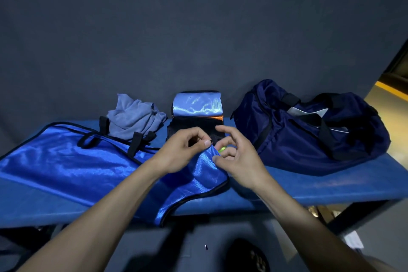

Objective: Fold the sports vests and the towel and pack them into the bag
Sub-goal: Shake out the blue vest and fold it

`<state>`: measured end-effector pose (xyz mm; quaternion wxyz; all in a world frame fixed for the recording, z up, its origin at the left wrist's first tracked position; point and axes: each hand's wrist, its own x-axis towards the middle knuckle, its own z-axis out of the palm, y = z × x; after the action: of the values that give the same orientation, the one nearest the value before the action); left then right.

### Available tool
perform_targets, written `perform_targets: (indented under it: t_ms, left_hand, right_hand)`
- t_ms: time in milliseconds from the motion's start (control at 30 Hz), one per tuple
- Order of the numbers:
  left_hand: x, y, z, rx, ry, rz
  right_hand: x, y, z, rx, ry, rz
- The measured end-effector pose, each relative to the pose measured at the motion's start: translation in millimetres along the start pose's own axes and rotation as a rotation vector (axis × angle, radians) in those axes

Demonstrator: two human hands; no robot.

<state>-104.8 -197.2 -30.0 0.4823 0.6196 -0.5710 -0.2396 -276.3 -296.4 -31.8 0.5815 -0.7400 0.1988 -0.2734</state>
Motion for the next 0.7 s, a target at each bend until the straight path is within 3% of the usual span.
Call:
perform_targets:
  t_ms: [100,333,500,700]
  left_hand:
    - [0.2,-1.4,3.4,-0.002,0.077,-0.024]
    - [-5.1,-0.1,3.1,0.154,0.09,0.001]
    - [-2.6,0.0,1.3,-0.135,0.043,-0.091]
    - [-5.6,2.5,-1.4,-0.133,-0.059,-0.062]
  right_hand:
    - [2.0,0.8,0.8,0.065,0.042,0.081]
    - [-2.1,0.9,8.3,0.159,0.161,0.077]
    - [-2.6,0.7,11.5,0.203,0.169,0.065]
    - [-3.8,-2.9,8.5,0.207,0.174,0.065]
